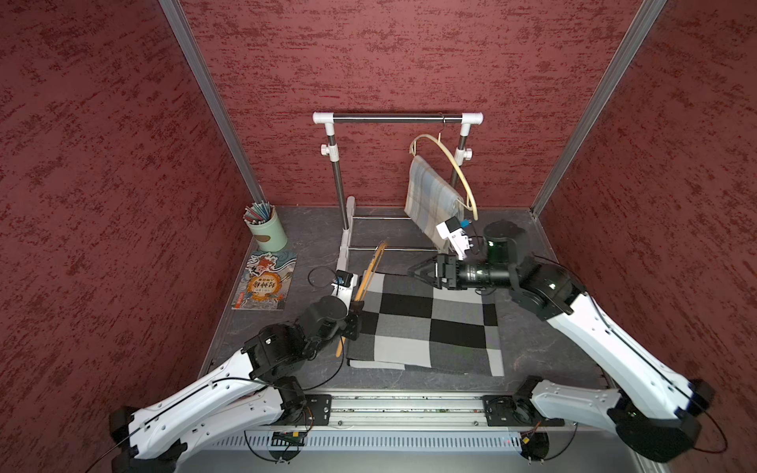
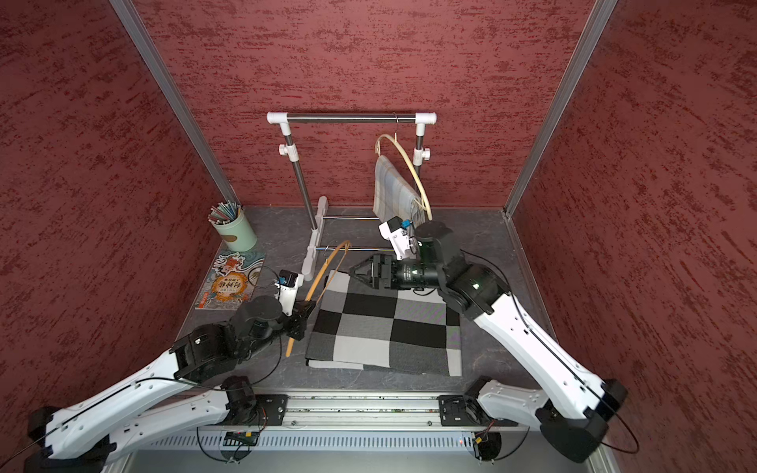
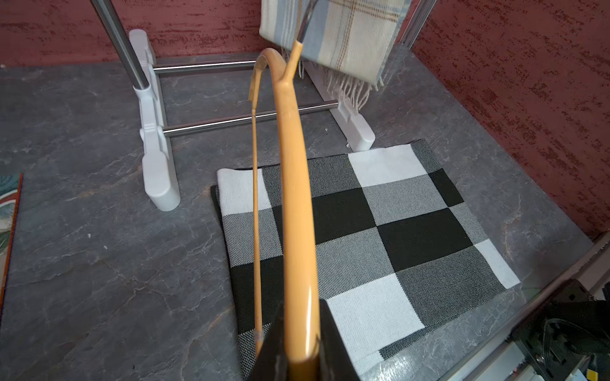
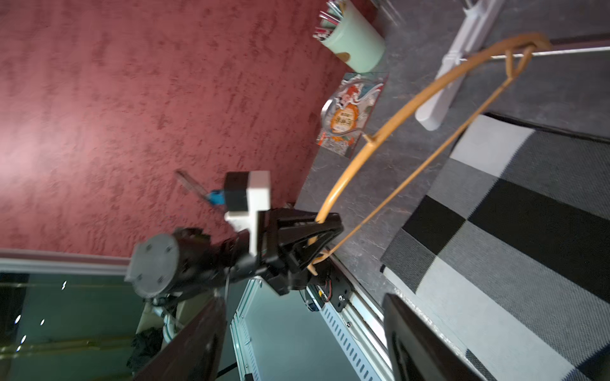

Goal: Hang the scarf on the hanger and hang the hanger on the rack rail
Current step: Pick up the hanger from the clothesline.

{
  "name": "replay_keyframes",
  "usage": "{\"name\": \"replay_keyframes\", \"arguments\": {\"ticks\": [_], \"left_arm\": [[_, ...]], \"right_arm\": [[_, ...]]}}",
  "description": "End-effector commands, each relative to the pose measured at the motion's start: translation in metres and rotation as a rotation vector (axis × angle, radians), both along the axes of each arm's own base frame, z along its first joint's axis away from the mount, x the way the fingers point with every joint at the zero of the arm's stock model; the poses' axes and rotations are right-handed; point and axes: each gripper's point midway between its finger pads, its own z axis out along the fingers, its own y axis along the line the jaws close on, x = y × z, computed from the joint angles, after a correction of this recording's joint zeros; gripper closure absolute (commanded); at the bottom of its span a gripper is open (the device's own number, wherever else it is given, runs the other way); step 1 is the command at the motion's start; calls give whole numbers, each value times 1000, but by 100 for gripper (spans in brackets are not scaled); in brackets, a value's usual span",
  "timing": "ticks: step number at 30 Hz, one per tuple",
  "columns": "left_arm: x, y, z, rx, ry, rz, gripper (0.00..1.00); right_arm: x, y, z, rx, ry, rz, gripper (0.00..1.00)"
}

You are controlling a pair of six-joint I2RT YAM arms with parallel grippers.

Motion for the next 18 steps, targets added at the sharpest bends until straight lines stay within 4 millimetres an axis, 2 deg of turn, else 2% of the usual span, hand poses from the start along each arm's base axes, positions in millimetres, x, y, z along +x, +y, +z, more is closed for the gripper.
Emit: {"name": "replay_keyframes", "arguments": {"ticks": [1,4,8,15,18], "left_arm": [[9,-3,28,-27,-111,39,100],[8,-7,23,-13,-109,30,100],[8,-11,19,7,-115,23,100],[12,-15,18,58,-152,16,100],[14,-16,19,92,-177,15,100]], "right_arm": [[22,13,-6,-66,40,-87,23],[38,27,4,-82,15,-86,23],[53,38,7,-112,37,-108,22],[66,56,-37,-188,231,-131,28],[68,55,-45,-213,249,-147,35]]}}
